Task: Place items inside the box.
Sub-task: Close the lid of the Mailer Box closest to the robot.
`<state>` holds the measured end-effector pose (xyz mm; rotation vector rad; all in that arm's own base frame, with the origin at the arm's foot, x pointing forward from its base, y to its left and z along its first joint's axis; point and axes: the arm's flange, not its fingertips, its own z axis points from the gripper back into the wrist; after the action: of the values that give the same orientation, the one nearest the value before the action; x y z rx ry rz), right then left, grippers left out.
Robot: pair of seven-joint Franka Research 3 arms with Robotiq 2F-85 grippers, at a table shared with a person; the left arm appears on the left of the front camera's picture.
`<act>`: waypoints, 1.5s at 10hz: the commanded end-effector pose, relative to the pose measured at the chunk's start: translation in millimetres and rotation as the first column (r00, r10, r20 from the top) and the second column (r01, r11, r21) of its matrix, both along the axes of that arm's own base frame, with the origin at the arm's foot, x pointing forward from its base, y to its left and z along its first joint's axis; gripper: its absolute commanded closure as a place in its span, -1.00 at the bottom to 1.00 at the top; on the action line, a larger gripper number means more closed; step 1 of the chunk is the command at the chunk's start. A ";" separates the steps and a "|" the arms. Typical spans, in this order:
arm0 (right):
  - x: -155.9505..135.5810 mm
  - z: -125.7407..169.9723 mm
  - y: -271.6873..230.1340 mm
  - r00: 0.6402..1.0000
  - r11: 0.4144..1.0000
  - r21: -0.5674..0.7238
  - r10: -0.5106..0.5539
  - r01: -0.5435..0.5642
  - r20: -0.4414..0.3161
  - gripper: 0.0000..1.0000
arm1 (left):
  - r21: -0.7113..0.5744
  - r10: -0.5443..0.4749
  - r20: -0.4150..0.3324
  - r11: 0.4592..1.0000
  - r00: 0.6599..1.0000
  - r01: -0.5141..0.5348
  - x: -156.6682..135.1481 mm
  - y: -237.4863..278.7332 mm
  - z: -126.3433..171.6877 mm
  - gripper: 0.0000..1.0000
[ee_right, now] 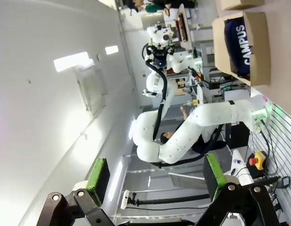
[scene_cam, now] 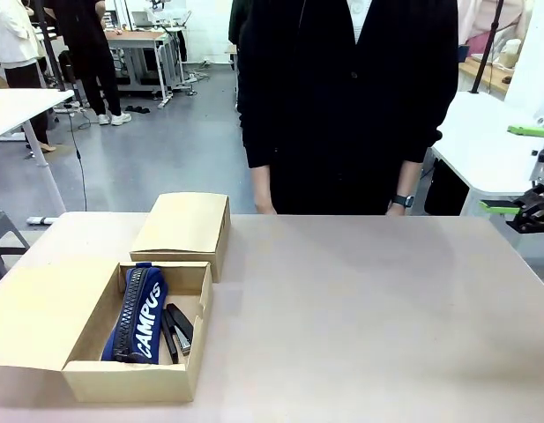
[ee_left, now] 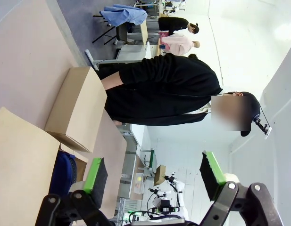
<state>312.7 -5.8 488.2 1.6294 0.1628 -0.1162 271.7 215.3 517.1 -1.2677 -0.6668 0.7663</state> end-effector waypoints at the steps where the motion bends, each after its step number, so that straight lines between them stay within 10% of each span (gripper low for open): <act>1: -0.4 4.4 1.8 1.000 1.000 0.019 -0.002 0.002 -0.025 -1.00 | -0.001 -0.003 0.024 1.000 1.000 0.003 -1.4 -2.1 -1.5 -1.00; 5: -0.4 4.4 1.8 1.000 1.000 0.019 -0.002 0.002 -0.025 -1.00 | 0.000 0.000 0.000 1.000 1.000 0.000 0.0 0.0 0.0 -1.00; 6: -0.4 4.4 1.8 1.000 1.000 0.019 -0.002 0.002 -0.025 -1.00 | 0.045 -0.187 0.091 0.982 0.978 0.184 8.4 -14.2 8.4 -1.00; 8: -0.4 4.4 1.8 1.000 1.000 0.019 -0.002 0.002 -0.025 -1.00 | 0.432 -0.551 0.280 0.804 0.786 0.409 23.8 -66.9 1.9 -1.00; 11: -0.4 4.4 1.8 1.000 1.000 0.019 -0.002 0.002 -0.025 -1.00 | 0.804 -0.816 0.220 0.462 0.534 0.374 29.2 -85.0 -37.3 -1.00; 13: -0.4 4.4 1.8 1.000 1.000 0.019 -0.002 0.002 -0.025 -1.00 | 0.939 -0.886 0.281 0.334 0.368 0.088 35.3 -64.6 -56.5 -1.00; 15: -0.4 4.4 1.8 1.000 1.000 0.019 -0.002 0.002 -0.025 -1.00 | 0.989 -0.953 0.143 0.145 0.269 -0.012 26.9 -35.9 -80.8 -1.00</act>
<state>313.2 -4.6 486.6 1.6242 0.1674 -0.1200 297.0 159.2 451.8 -0.7315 -0.7478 -0.7869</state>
